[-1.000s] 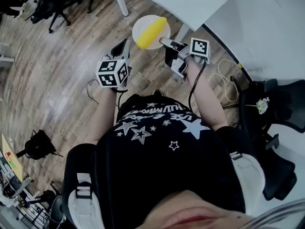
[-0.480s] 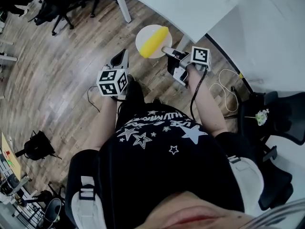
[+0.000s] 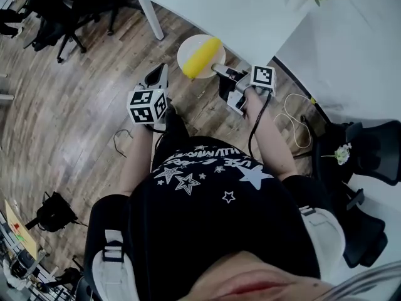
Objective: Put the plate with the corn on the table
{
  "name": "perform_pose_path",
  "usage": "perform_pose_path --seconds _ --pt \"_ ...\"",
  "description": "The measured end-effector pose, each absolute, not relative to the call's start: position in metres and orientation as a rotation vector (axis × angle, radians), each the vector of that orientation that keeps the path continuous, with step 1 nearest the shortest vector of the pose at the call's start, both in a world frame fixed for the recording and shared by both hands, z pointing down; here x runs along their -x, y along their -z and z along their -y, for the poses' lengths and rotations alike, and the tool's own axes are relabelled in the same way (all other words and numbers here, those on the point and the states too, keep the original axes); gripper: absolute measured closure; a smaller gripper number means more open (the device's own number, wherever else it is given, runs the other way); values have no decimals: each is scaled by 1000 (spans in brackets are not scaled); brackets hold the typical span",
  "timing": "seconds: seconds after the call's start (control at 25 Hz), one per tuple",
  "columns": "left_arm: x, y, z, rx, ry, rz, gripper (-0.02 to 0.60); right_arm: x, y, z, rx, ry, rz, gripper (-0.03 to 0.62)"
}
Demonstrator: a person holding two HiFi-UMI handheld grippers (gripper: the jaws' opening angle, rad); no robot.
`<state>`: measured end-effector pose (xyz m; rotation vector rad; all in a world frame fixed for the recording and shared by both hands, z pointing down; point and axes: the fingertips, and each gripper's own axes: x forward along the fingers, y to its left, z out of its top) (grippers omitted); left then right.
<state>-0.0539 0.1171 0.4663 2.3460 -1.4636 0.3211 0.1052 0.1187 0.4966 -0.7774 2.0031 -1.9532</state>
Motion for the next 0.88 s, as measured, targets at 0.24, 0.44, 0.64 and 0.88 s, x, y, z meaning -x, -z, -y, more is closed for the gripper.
perform_pose_path --seconds 0.24,0.44,0.64,0.88 --pt "83 -473 -42 -2360 -334 1409 574 -78 -496 -47 806 1913 -1975 570" --pt "111 -471 12 -2392 -351 1362 574 -50 -494 6 826 1886 -1948 571" --pt "155 -470 52 -2399 -343 1344 574 -9 -492 49 834 1858 -1919 570" --pt "188 -468 81 -2416 -310 1306 574 26 -488 85 843 1822 -1891 571"
